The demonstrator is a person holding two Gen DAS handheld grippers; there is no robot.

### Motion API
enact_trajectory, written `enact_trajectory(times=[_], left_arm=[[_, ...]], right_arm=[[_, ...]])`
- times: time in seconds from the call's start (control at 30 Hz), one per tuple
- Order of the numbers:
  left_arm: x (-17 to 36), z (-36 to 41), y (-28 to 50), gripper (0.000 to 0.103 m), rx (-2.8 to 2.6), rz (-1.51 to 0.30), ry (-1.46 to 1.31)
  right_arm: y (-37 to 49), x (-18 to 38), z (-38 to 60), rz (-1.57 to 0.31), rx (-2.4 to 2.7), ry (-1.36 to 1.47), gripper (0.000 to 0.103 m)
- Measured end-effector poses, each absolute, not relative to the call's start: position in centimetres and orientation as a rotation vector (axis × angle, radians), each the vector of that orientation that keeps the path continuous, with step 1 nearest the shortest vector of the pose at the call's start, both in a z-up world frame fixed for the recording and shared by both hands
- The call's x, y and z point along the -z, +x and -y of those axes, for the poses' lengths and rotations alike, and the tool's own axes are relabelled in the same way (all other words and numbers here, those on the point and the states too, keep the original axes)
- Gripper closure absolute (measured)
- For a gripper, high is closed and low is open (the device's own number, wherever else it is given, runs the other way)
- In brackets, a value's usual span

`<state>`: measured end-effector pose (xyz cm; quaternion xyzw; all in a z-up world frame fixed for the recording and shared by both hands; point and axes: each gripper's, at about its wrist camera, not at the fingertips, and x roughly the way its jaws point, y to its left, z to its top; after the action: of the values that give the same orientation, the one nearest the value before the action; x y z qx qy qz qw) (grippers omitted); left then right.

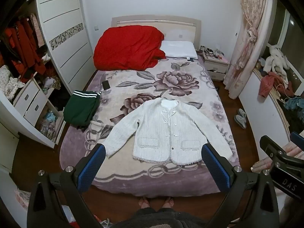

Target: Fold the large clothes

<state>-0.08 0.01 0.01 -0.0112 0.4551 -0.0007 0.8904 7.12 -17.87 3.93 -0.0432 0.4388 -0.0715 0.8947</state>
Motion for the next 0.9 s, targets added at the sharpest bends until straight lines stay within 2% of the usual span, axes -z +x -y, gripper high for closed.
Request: enact_trajectory(times=[0.6,0.77,0.9], left_arm=[[-2.2,0.6,2.4,0.000,0.002,-0.922,-0.021],[0.7,0.6,6.3,0.000,-0.067,-0.855,0.065],[5.6,0.9,10.5,0.000,-0.097,-0.820,0.136]], right_arm=[[7.9,-5.2,17.4,-0.905,0.163,-0.062,0.000],[10.2,-3.0,18.1,-0.889,0.180,-0.004,0.000],[13.8,3.1,21.1,-0.935,0.232,0.068,0.000]])
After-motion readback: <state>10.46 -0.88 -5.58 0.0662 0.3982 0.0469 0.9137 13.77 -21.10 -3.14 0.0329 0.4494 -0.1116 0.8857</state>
